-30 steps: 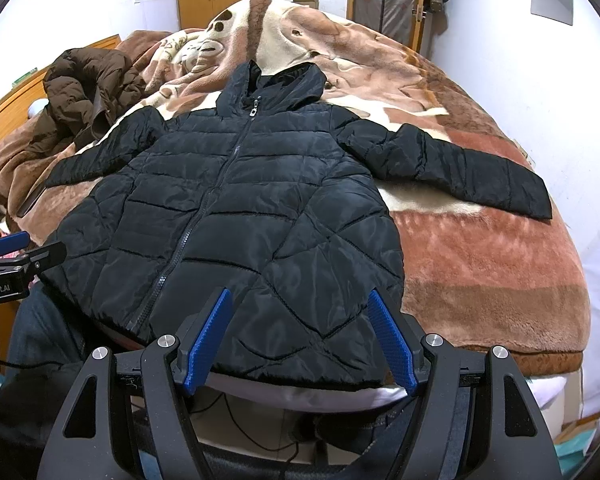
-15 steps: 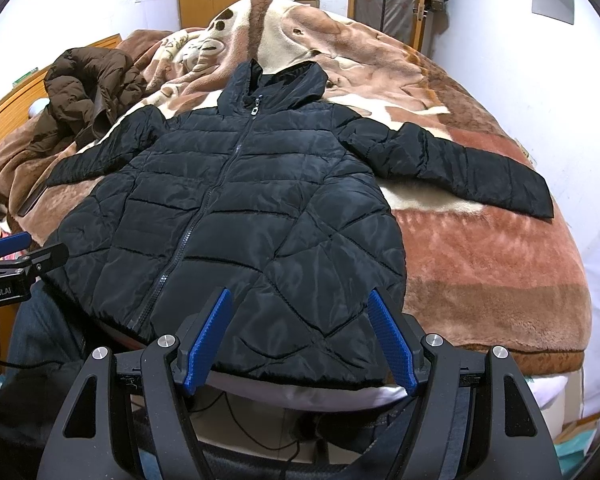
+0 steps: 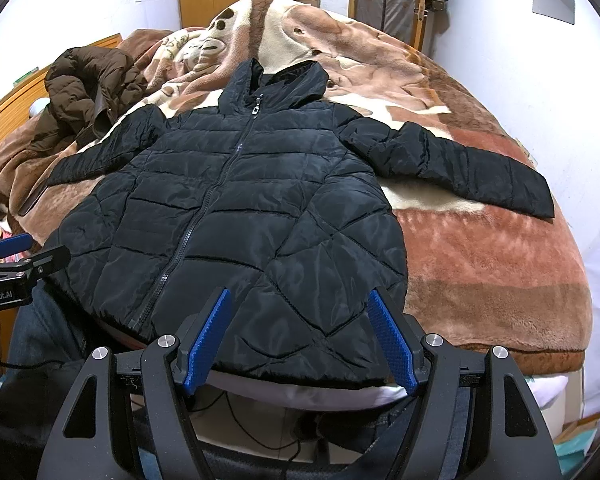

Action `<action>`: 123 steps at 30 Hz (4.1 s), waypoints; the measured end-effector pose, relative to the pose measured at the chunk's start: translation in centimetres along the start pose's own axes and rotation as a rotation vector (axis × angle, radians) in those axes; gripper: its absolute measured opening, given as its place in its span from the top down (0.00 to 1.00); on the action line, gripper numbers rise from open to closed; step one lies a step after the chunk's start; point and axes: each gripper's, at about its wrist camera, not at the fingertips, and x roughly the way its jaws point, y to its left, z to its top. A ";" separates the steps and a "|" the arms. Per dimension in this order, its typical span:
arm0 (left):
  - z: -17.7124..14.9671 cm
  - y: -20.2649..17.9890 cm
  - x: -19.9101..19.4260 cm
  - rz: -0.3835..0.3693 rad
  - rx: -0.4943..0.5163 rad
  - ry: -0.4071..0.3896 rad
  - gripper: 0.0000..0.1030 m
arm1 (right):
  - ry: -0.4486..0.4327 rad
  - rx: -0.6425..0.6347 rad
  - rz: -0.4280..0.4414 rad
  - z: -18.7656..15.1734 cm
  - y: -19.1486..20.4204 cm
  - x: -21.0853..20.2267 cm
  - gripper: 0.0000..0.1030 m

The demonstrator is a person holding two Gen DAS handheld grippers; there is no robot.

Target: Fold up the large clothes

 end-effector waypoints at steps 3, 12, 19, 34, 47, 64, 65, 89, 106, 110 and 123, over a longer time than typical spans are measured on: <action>-0.2 -0.5 0.2 0.000 0.001 0.001 0.03 | 0.001 0.000 0.000 0.0 0.0 0.1 0.31; -0.4 -0.8 0.0 -0.005 0.002 0.011 0.03 | 0.001 -0.001 0.001 0.0 0.0 0.0 0.31; -0.5 -0.9 0.0 -0.004 0.001 0.012 0.03 | 0.003 0.000 0.001 0.0 0.1 0.1 0.31; 0.5 -0.1 1.3 0.000 0.011 0.029 0.03 | 0.018 -0.010 0.018 0.1 0.9 1.4 0.31; 5.8 5.9 7.2 -0.033 -0.102 0.049 0.03 | 0.024 -0.048 0.081 6.4 2.0 6.0 0.28; 14.3 25.4 18.3 0.169 -0.431 0.032 0.03 | 0.060 -0.120 0.153 14.7 6.1 17.2 0.28; 14.4 26.3 18.8 0.189 -0.450 0.037 0.04 | 0.065 -0.121 0.155 15.0 6.2 17.8 0.28; 17.8 34.9 23.5 0.224 -0.627 -0.065 0.82 | 0.161 -0.129 0.051 13.2 3.9 23.1 0.28; 26.6 14.9 7.3 -0.058 -0.215 -0.282 0.84 | 0.075 -0.040 0.008 13.5 -1.1 15.7 0.28; 27.2 8.4 8.3 -0.148 -0.097 -0.248 0.84 | 0.046 -0.019 0.008 13.3 -2.6 14.3 0.28; 22.5 -5.8 20.6 -0.321 0.068 0.044 0.69 | 0.064 0.047 -0.038 12.0 -7.3 15.4 0.28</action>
